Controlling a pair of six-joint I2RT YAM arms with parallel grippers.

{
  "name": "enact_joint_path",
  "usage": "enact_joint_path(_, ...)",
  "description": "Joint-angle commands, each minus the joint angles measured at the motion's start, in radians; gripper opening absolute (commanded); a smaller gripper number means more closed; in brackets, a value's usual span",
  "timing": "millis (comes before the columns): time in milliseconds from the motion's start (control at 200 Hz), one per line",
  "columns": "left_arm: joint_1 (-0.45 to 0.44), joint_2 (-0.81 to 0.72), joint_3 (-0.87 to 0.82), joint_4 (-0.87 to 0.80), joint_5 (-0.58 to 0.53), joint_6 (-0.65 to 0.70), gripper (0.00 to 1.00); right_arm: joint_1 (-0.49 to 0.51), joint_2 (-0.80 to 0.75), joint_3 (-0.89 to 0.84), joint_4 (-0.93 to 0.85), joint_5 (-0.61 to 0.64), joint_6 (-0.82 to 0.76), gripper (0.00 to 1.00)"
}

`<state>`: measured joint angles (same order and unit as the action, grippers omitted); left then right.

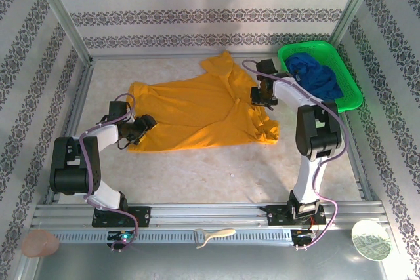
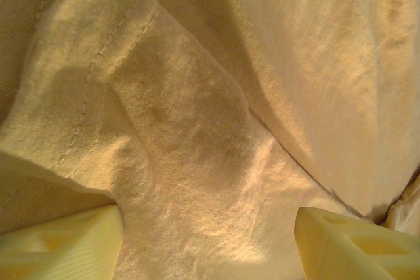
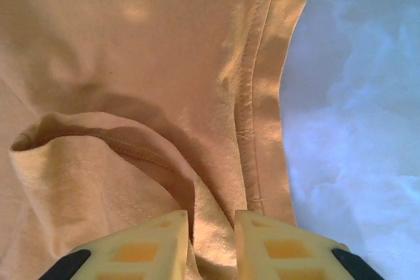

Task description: Fold the inside-out t-shirt

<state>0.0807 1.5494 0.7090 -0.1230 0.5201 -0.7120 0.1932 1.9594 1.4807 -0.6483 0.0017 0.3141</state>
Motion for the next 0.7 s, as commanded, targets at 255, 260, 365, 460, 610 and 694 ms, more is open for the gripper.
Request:
enact_joint_path(255, 0.005, 0.006, -0.003, -0.02, -0.007, -0.007, 0.7, 0.015, 0.117, 0.079, -0.022, 0.016, 0.019, 0.3)
enact_joint_path(260, 0.005, 0.006, -0.003, -0.021, -0.008, -0.007, 0.7, 0.015, 0.119, 0.079, -0.021, 0.015, 0.019, 0.3)
enact_joint_path(365, 0.004, 0.005, -0.002, -0.024, -0.009, -0.007, 0.7, 0.014, 0.145, 0.098, -0.028, 0.011, 0.021, 0.25)
enact_joint_path(460, 0.005, 0.004, 0.0, -0.025, -0.008, -0.006, 0.7, 0.014, 0.159, 0.107, -0.037, 0.012, 0.016, 0.11)
enact_joint_path(610, 0.005, 0.0, 0.001, -0.025, -0.007, -0.006, 0.7, -0.004, 0.137, 0.096, -0.034, 0.0, 0.008, 0.0)
enact_joint_path(694, 0.005, 0.003, 0.003, -0.025, -0.007, -0.007, 0.7, -0.02, 0.104, 0.088, -0.023, -0.012, 0.011, 0.0)
